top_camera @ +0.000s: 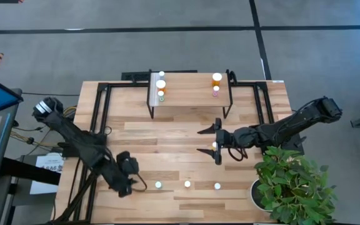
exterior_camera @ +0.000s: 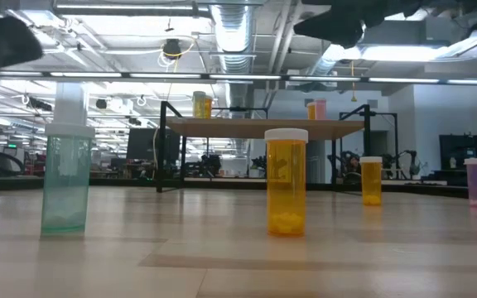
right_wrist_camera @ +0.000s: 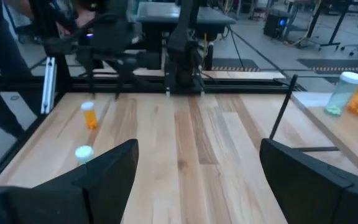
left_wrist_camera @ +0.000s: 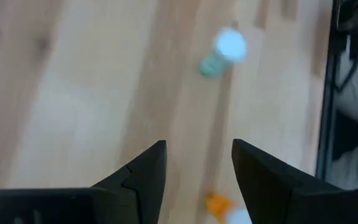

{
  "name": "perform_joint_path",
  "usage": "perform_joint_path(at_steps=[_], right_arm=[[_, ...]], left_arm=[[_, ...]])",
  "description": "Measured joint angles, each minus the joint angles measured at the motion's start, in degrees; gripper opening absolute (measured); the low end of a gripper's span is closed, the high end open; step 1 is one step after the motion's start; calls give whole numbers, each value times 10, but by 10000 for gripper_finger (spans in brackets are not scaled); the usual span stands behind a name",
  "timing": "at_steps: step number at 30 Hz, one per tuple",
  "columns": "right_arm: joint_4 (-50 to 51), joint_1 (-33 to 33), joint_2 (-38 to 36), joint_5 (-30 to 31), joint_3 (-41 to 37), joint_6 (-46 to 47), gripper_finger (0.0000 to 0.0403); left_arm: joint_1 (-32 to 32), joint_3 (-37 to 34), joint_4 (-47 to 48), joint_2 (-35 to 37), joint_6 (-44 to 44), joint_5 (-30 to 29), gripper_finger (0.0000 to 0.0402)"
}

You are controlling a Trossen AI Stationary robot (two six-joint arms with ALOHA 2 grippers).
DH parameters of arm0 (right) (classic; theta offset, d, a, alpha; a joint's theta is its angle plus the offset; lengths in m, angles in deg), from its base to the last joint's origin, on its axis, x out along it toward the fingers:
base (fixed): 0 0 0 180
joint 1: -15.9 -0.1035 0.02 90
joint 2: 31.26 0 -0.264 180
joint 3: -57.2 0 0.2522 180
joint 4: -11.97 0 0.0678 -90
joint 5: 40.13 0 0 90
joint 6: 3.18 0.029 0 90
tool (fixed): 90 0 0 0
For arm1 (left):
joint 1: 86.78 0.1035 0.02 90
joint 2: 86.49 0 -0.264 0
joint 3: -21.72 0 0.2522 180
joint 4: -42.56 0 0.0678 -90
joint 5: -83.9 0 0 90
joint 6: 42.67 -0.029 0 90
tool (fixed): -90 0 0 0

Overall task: Pick and place medicine bottles onto shelf by color
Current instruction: Put the bottom left small orange pill bottle on the shelf

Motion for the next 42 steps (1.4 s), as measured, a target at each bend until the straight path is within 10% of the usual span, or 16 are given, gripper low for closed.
perform_joint_path(at_steps=[22, 42], right_arm=[[-73, -51, 0, 0, 1, 0, 357], [-67, -61, 0, 0, 17, 0, 357]], left_arm=[[-124, 91, 129, -83, 252, 42, 169], [-138, 91, 132, -87, 257, -19, 207]])
